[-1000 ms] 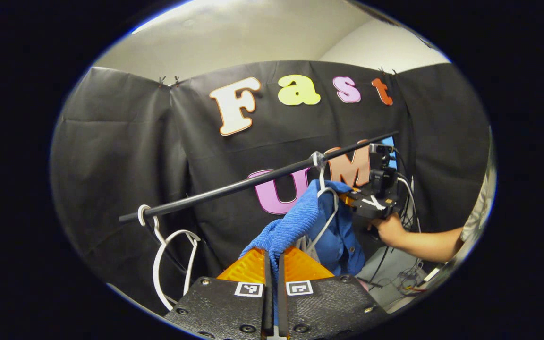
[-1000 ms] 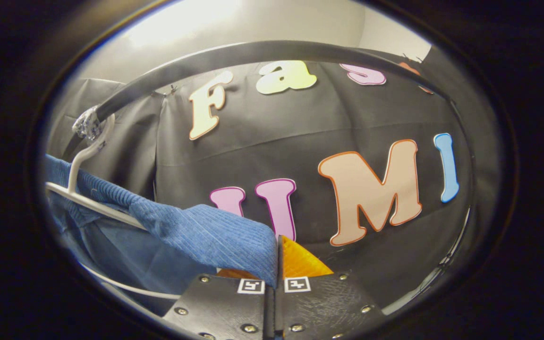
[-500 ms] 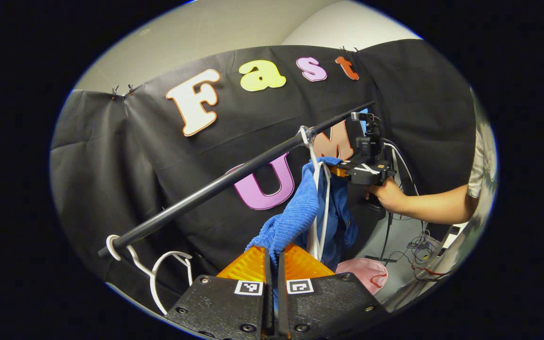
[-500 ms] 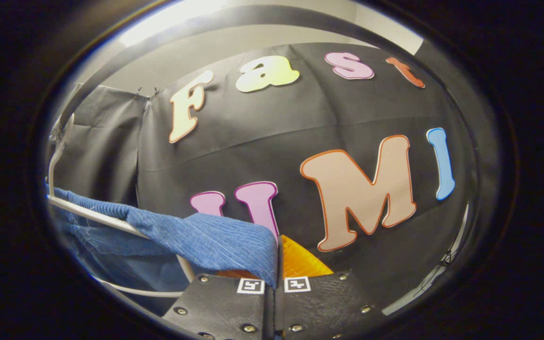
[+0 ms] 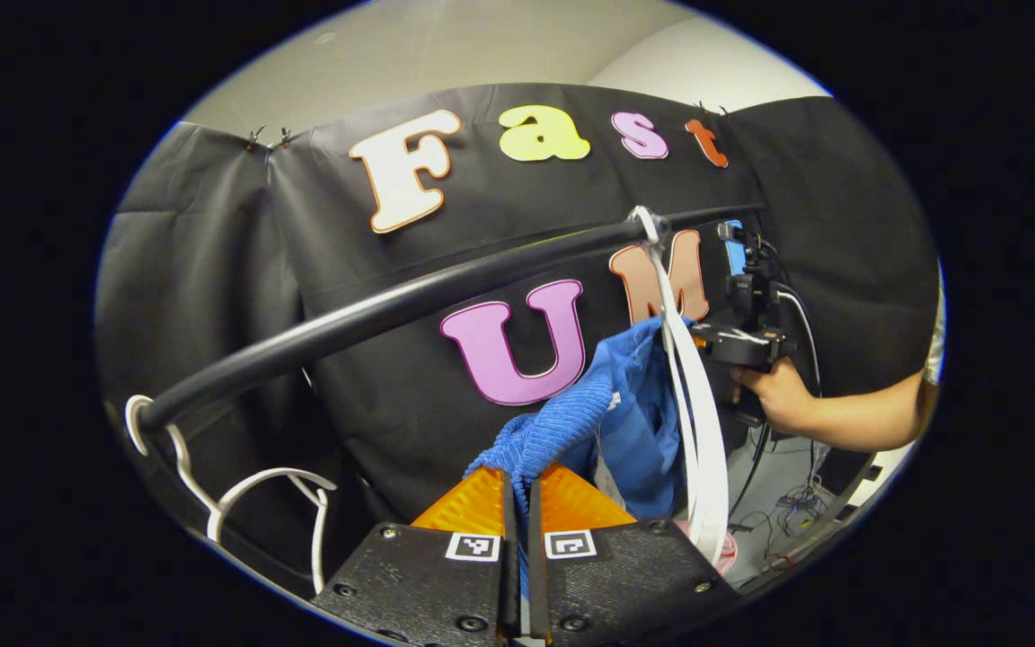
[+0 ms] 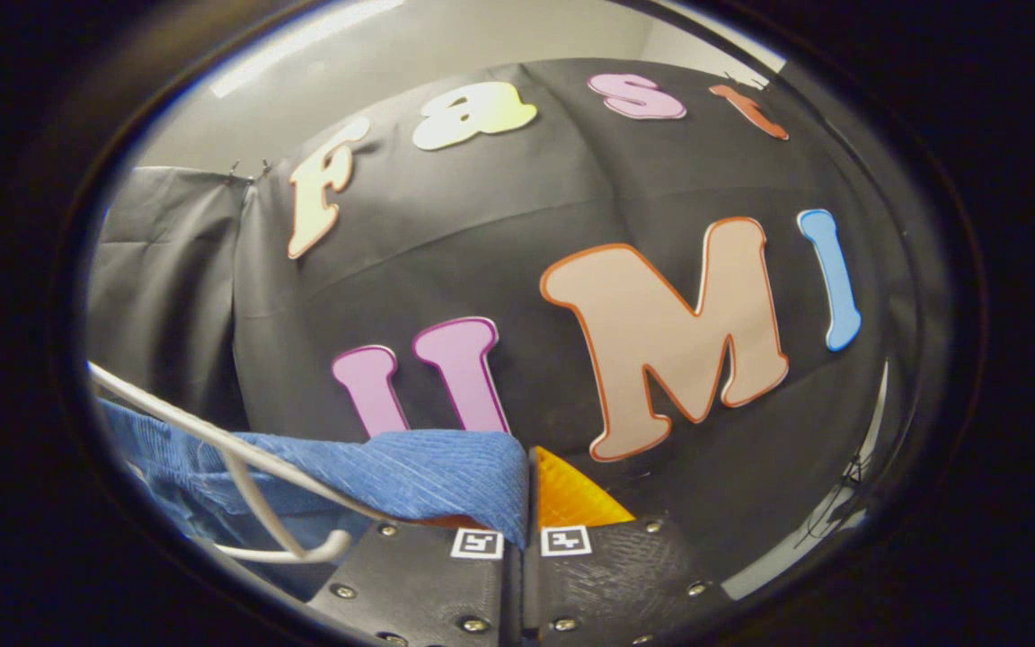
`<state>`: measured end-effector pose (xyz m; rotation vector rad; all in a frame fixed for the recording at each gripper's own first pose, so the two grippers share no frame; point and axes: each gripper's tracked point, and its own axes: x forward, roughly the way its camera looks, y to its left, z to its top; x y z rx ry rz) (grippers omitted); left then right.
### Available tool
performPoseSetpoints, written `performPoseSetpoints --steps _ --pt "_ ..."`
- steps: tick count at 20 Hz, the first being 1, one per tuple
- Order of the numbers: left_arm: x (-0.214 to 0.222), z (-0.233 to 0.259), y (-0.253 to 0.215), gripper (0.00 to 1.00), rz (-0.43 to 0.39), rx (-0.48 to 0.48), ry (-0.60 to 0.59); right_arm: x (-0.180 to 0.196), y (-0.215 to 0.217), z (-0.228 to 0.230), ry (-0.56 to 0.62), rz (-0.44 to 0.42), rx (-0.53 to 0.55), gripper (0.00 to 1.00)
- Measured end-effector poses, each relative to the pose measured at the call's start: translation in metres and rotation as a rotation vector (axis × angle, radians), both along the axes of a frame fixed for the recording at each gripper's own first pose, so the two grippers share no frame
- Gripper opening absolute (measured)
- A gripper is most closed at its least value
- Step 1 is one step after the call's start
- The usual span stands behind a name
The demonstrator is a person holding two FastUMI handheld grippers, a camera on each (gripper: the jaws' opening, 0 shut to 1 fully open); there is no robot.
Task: Grasp the clothes on the hanger with both hands and then place them into the laundry hamper below.
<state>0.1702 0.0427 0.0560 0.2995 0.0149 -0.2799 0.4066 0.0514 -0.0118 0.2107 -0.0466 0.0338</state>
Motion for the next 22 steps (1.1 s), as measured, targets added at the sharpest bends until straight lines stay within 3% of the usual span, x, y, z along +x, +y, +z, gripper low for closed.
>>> performPoseSetpoints --steps 2,5,7,8,12,15,17,22 --pt "0.007 -0.009 -0.013 0.04 -0.001 0.009 -0.018 0.003 -0.014 -0.016 0.033 -0.028 0.018 0.01" --pt "0.015 -0.02 -0.022 0.07 0.006 -0.079 0.001 0.003 -0.026 -0.04 0.084 -0.054 0.048 0.01" --pt "0.018 -0.026 -0.025 0.01 0.009 -0.136 0.004 -0.001 -0.031 -0.055 0.115 -0.073 0.049 0.01" --pt "0.021 -0.031 -0.026 0.07 0.005 -0.166 0.015 -0.003 -0.032 -0.063 0.13 -0.076 0.047 0.01" --pt "0.02 -0.067 -0.018 0.04 0.0 -0.221 0.06 -0.02 -0.035 -0.09 0.185 -0.109 0.018 0.01" --pt "0.019 -0.09 -0.011 0.07 0.0 -0.243 0.1 -0.037 -0.038 -0.107 0.217 -0.144 0.001 0.05" --pt "0.013 -0.102 -0.01 0.04 -0.006 -0.278 0.12 -0.054 -0.038 -0.117 0.239 -0.166 -0.008 0.01" --pt "-0.009 -0.135 0.006 0.04 0.015 -0.251 0.134 -0.101 -0.026 -0.141 0.27 -0.204 -0.039 0.01"
